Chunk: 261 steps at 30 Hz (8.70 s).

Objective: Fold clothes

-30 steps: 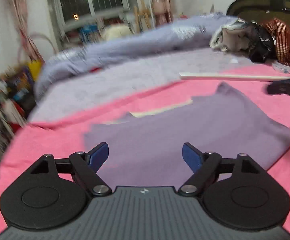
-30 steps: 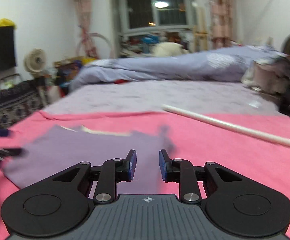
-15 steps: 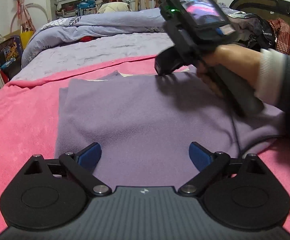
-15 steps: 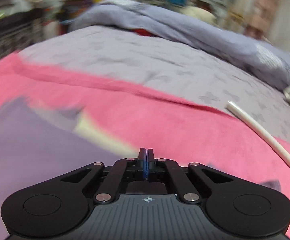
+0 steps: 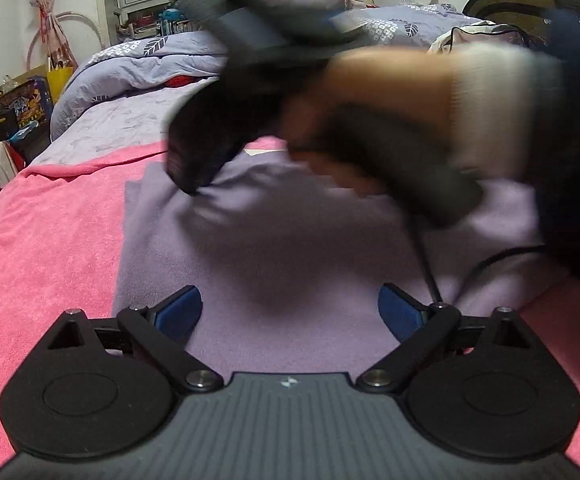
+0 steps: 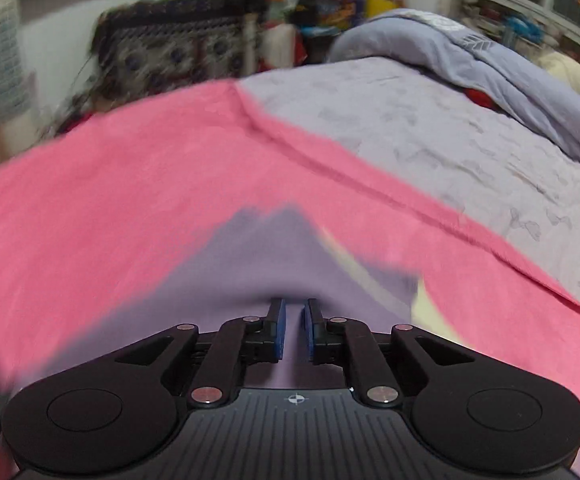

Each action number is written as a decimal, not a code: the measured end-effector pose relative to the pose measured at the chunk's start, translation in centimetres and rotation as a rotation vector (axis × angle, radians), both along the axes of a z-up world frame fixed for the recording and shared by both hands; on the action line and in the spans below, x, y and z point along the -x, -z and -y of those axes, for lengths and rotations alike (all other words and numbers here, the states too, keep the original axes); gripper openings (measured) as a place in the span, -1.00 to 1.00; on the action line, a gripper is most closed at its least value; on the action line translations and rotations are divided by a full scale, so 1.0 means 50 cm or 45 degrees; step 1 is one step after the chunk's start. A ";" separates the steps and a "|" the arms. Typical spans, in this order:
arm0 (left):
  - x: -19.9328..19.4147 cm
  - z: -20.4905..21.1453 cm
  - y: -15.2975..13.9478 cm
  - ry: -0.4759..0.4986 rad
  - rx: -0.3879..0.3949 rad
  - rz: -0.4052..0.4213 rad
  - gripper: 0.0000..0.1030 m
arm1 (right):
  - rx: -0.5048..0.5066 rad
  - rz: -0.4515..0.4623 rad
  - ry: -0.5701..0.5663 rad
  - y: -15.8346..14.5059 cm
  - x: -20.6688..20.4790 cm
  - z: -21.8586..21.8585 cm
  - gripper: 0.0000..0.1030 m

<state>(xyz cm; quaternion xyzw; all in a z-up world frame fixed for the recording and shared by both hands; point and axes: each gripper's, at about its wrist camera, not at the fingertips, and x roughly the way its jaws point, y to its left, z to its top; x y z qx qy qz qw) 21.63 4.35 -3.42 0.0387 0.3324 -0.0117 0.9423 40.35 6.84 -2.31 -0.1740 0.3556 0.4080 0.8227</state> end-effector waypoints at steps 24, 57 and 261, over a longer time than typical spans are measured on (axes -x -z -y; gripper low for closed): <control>0.002 -0.083 -0.031 -0.070 0.210 0.053 0.91 | -0.084 0.202 -0.017 -0.113 0.188 0.226 0.22; 0.123 -0.097 -0.067 -0.310 -0.142 0.167 0.98 | -0.154 0.220 0.403 0.038 0.432 0.415 -0.09; 0.096 -0.195 -0.002 -0.206 0.169 -0.015 1.00 | -0.001 0.117 0.258 0.020 0.008 -0.101 -0.84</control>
